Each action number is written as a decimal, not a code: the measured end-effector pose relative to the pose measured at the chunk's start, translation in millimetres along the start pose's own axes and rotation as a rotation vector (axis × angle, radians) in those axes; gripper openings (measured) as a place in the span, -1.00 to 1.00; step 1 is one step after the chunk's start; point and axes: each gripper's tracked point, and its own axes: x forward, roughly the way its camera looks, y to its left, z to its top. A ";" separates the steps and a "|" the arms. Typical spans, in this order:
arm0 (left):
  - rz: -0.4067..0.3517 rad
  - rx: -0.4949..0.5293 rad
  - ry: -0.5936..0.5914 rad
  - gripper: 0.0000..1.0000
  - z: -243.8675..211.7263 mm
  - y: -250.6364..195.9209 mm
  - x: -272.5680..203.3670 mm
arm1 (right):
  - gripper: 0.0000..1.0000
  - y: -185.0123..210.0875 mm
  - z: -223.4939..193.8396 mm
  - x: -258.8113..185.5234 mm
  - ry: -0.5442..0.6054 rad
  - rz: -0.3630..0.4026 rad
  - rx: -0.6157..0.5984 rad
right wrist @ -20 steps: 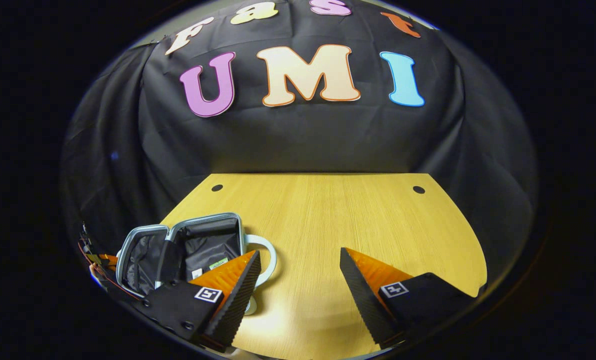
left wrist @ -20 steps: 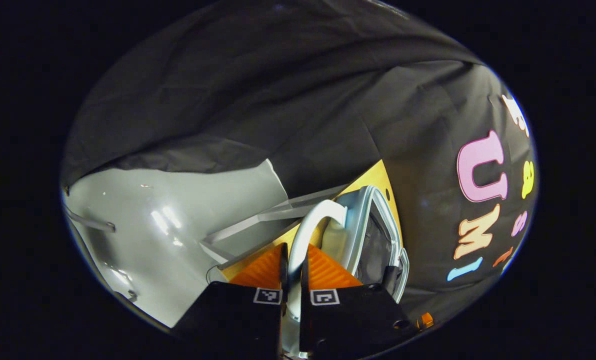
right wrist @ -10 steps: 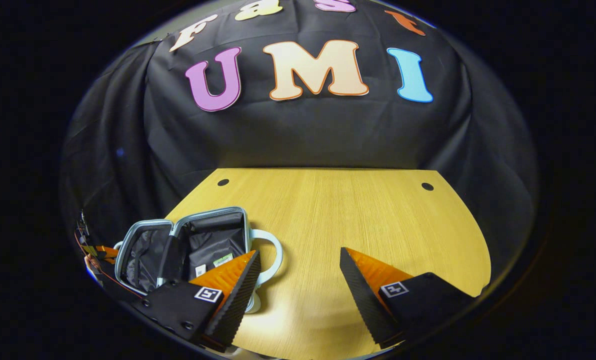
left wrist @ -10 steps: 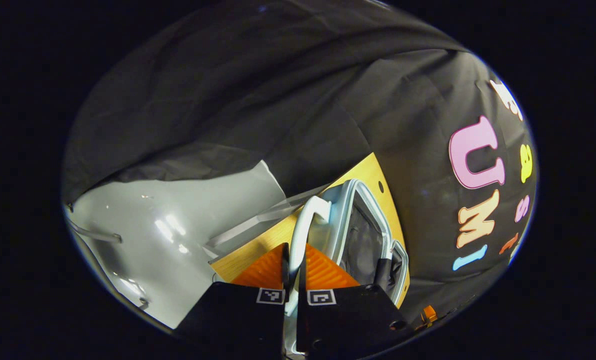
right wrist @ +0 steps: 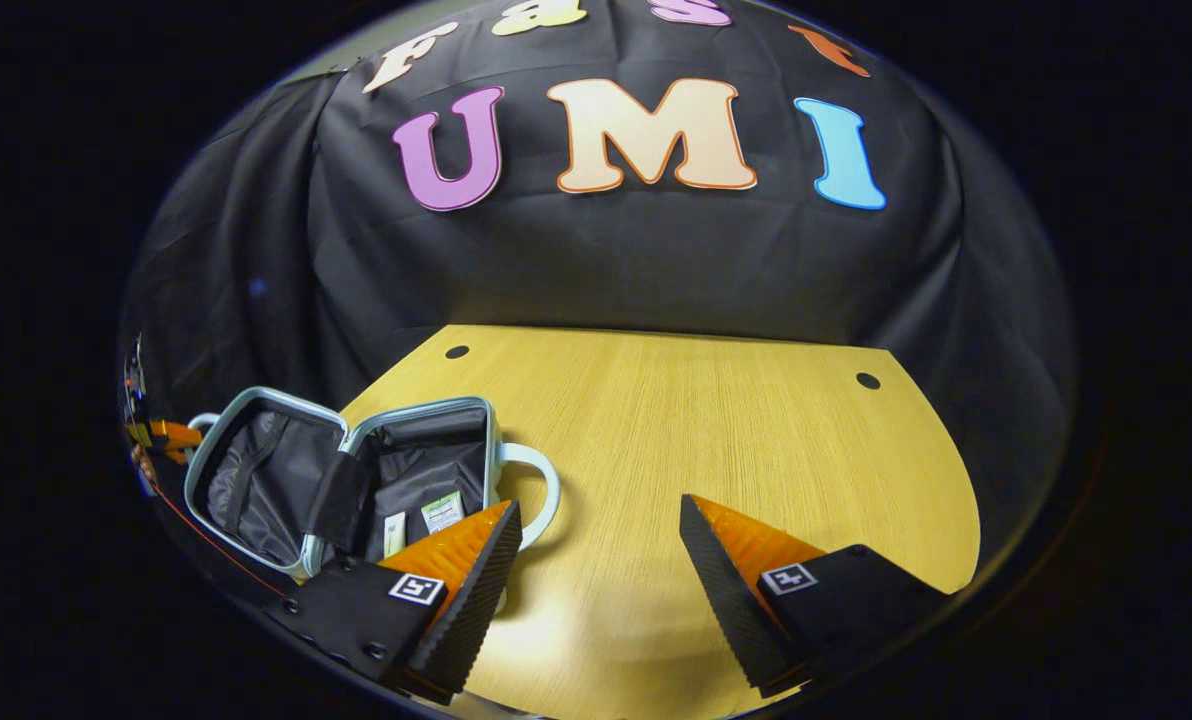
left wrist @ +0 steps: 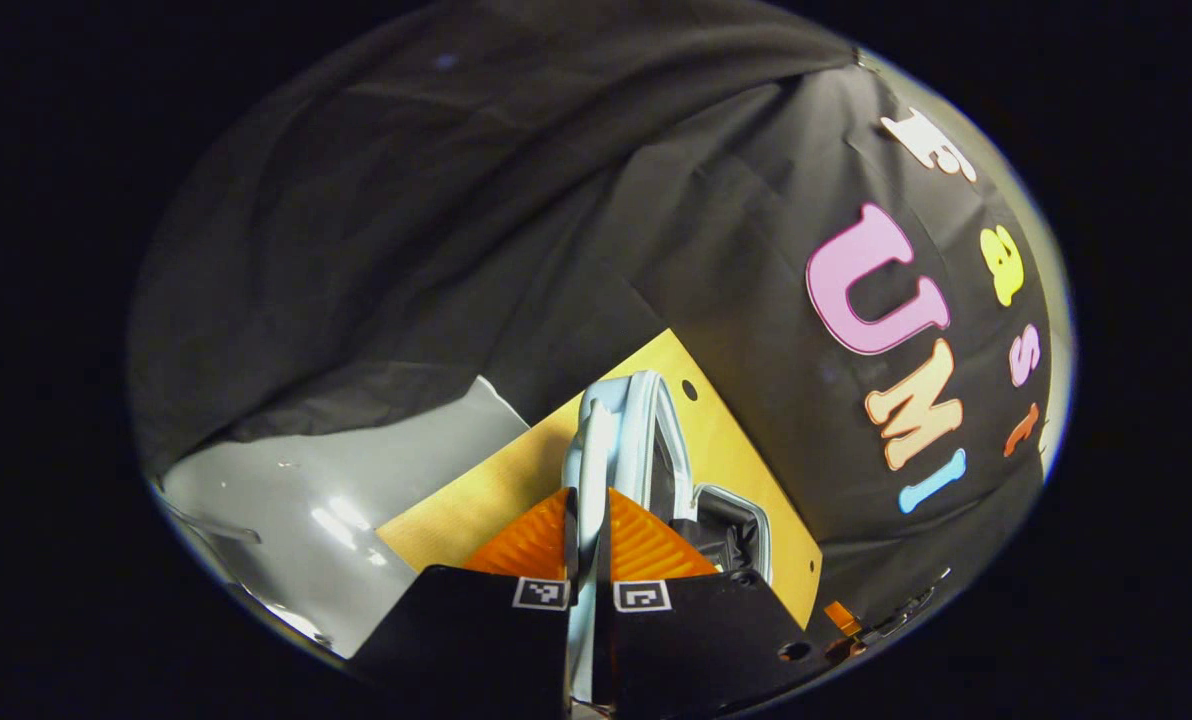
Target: First open the suitcase, pack the skin care products into it, and then close the suitcase.
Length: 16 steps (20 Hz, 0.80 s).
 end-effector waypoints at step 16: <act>-0.071 0.315 0.043 -0.96 -55.8 -237.0 4.8 | 0.98 -54.6 2.0 -5.5 -0.043 0.100 -0.023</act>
